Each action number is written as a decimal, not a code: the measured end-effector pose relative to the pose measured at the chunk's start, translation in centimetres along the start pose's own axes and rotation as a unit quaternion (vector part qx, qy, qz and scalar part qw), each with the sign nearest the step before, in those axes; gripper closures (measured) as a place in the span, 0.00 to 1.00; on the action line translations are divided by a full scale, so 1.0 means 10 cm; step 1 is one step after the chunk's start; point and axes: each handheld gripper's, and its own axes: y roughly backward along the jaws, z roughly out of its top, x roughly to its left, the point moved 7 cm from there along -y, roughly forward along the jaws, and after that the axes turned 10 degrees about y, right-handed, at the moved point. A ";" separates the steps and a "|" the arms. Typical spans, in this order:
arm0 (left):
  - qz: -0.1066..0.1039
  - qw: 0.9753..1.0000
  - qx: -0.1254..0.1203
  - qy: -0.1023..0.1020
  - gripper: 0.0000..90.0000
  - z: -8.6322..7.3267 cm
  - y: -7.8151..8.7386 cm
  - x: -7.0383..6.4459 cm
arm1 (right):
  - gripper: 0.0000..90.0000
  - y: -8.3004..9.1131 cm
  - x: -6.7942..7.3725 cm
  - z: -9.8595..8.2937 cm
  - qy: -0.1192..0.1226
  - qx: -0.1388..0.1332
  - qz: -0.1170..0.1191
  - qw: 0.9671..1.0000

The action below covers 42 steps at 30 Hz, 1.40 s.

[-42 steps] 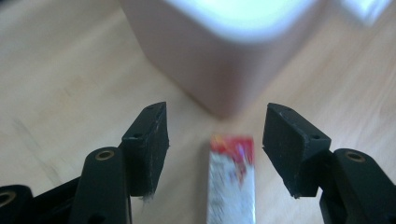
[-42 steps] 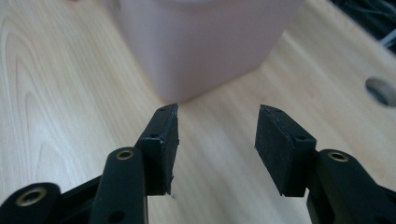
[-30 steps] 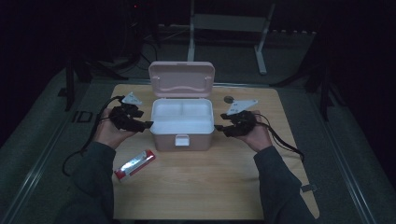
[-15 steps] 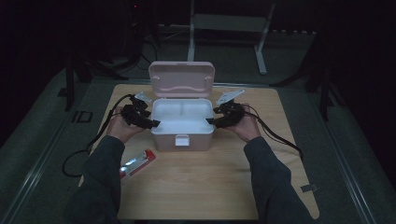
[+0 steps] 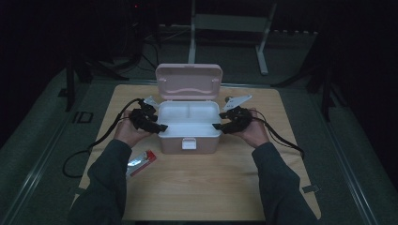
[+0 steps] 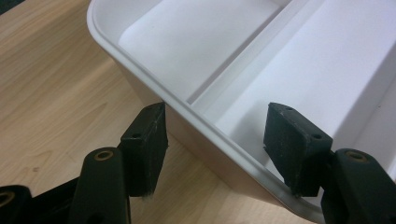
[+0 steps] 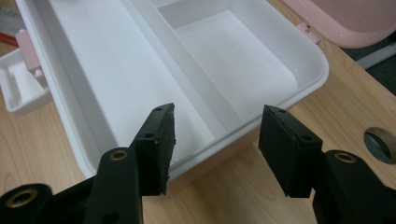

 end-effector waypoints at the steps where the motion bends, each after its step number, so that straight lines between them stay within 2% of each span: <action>1: -0.001 1.000 -0.001 0.000 0.44 0.00 0.00 -0.03 | 0.51 0.02 0.01 -0.01 0.001 -0.001 0.001 1.000; 6: 0.004 1.000 0.007 -0.005 0.44 -0.01 0.00 -0.17 | 0.51 0.11 0.05 -0.10 -0.003 -0.003 0.001 1.000; 15: 0.007 1.000 0.016 -0.017 0.44 -0.05 0.01 -0.39 | 0.51 0.28 0.17 -0.22 0.009 0.011 -0.004 1.000; 24: 0.011 1.000 0.020 -0.020 0.44 -0.11 0.05 -0.52 | 0.51 0.39 0.28 -0.28 0.008 0.015 0.008 1.000; 27: 0.009 1.000 0.019 -0.018 0.44 -0.12 0.05 -0.53 | 0.51 0.41 0.30 -0.28 0.012 0.017 0.011 1.000; 29: 0.008 1.000 0.016 -0.018 0.44 -0.12 0.05 -0.51 | 0.55 0.42 0.30 -0.27 0.018 0.015 0.012 1.000; 32: 0.008 1.000 0.004 -0.024 0.43 -0.10 0.10 -0.50 | 0.56 0.45 0.28 -0.23 0.035 0.019 0.001 0.999; 37: 0.006 1.000 -0.024 -0.017 0.42 -0.10 0.30 -0.46 | 0.58 0.48 0.22 -0.09 0.047 0.014 -0.007 0.999; 42: 0.018 0.999 -0.048 -0.010 0.43 -0.16 0.51 -0.38 | 0.62 0.45 0.20 0.05 0.065 0.015 -0.005 0.998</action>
